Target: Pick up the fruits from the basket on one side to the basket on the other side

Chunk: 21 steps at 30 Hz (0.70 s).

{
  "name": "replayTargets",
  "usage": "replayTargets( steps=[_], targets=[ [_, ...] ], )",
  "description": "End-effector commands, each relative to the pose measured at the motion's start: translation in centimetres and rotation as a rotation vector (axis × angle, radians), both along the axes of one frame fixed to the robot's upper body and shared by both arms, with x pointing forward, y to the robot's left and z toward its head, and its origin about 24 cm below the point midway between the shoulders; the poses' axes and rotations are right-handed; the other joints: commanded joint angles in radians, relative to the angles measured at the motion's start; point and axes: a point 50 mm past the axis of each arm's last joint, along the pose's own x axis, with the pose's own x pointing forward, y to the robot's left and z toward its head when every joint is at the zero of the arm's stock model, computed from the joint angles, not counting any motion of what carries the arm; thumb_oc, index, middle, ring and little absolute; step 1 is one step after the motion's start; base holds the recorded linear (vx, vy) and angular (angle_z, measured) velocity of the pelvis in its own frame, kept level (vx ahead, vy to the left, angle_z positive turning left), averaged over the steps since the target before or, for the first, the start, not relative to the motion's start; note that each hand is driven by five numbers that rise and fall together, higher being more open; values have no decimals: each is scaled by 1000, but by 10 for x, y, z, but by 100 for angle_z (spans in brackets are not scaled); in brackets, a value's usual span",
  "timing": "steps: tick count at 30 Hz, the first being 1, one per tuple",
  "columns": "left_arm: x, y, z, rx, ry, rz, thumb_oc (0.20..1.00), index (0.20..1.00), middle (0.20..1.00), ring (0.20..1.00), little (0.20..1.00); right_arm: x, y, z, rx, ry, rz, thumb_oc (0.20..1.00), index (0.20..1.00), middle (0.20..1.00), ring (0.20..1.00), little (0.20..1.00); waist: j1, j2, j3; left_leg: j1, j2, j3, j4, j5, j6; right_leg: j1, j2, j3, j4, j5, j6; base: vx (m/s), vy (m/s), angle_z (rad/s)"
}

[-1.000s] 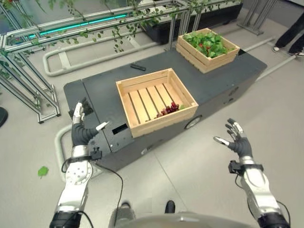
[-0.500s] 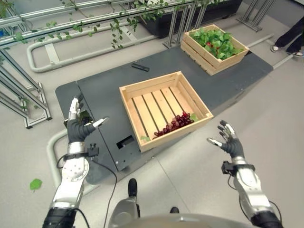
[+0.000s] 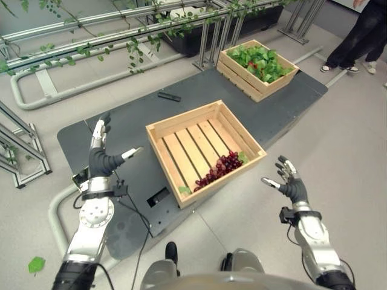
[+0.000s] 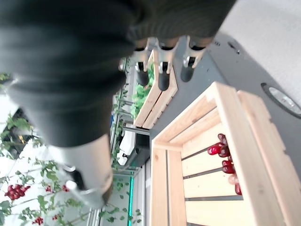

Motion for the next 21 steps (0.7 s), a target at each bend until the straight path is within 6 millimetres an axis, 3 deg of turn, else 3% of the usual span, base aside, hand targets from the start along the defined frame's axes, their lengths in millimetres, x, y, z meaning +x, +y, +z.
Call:
replayTargets(
  steps=[1,3,10,13,16,17,21],
  targets=[
    [-1,-2,17,-20,-87,-47,1000,1000,1000,1000,1000,11,-13,20,-25,-102,-49,1000,1000,1000,1000,1000,0,-32,-65,20,20,-41,79,-110,-78,73,-5,29,-86,143,19,212,-124,70],
    [-2,-2,13,-34,-74,-42,1000,1000,1000,1000,1000,11,-15,18,-32,-94,-62,1000,1000,1000,1000,1000,8,-48,-79,28,18,-44,85,-119,-82,99,-12,-5,-90,167,28,164,-150,84],
    [0,-2,5,-83,-26,-63,1000,1000,1000,1000,1000,5,-34,18,-13,-95,-150,1000,1000,1000,1000,1000,14,-44,-115,22,91,-119,66,-90,-138,166,68,-68,-90,58,-22,106,-175,49],
    [0,0,-7,-125,23,-44,1000,1000,1000,1000,1000,5,-36,19,3,-105,-165,1000,1000,1000,1000,1000,11,-36,-125,21,107,-138,51,-72,-152,190,90,-91,-108,43,-34,66,-107,50],
    [-1,5,-24,-141,101,-16,1000,1000,1000,1000,1000,6,-35,16,7,-87,-160,1000,1000,1000,1000,1000,13,-31,-131,27,116,-133,42,-63,-160,210,98,-98,-130,41,-41,47,-42,10],
    [-2,7,-46,-155,201,6,1000,1000,1000,1000,1000,5,-35,11,7,-64,-159,1000,1000,1000,1000,1000,14,-27,-131,29,119,-132,44,-61,-163,222,106,-95,-146,38,-48,32,-20,4],
    [-11,16,-90,-224,393,80,1000,1000,1000,1000,1000,7,-30,3,8,-23,-139,1000,1000,1000,1000,1000,17,-17,-133,41,120,-126,37,-57,-164,240,111,-93,-162,35,-52,10,-4,0]
  ],
)
